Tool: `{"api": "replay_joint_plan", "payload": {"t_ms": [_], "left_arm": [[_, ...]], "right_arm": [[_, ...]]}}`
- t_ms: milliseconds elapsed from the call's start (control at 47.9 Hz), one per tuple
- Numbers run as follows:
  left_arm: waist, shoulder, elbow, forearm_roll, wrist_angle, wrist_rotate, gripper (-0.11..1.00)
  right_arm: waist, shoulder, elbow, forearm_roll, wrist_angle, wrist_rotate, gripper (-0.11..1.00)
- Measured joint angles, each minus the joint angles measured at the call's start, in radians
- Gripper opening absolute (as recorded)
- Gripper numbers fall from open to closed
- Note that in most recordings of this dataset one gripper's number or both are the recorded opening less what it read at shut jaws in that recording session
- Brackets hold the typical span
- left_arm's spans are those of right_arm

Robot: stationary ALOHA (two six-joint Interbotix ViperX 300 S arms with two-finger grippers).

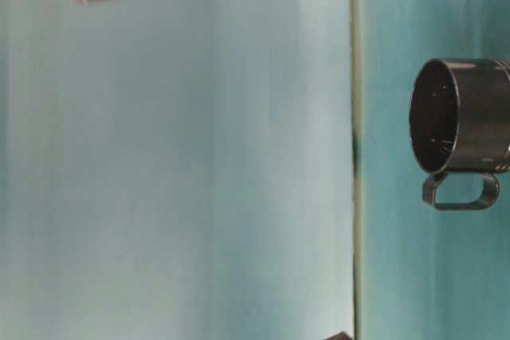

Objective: Put the paper cup into the moved cup holder.

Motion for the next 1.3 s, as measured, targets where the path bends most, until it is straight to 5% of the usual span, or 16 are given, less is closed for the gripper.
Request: {"api": "replay_joint_plan", "payload": {"t_ms": [292,1003,1128,1295], "left_arm": [[0.000,-0.009,0.003,-0.002,0.000,-0.002,0.82],[0.000,0.003,0.005,-0.002,0.000,-0.003,0.82],[0.000,0.005,0.003,-0.002,0.000,-0.005,0.82],[0.000,0.006,0.005,0.000,0.000,-0.006,0.82]], "right_arm": [[-0.002,0.123,-0.005,-0.002,-0.003,0.000,0.87],[-0.015,0.173,0.025,-0.009,-0.061,0.000,0.84],[-0.017,0.175,0.025,-0.008,-0.060,-0.002,0.72],[-0.017,0.175,0.025,-0.005,-0.058,0.000,0.33]]}}
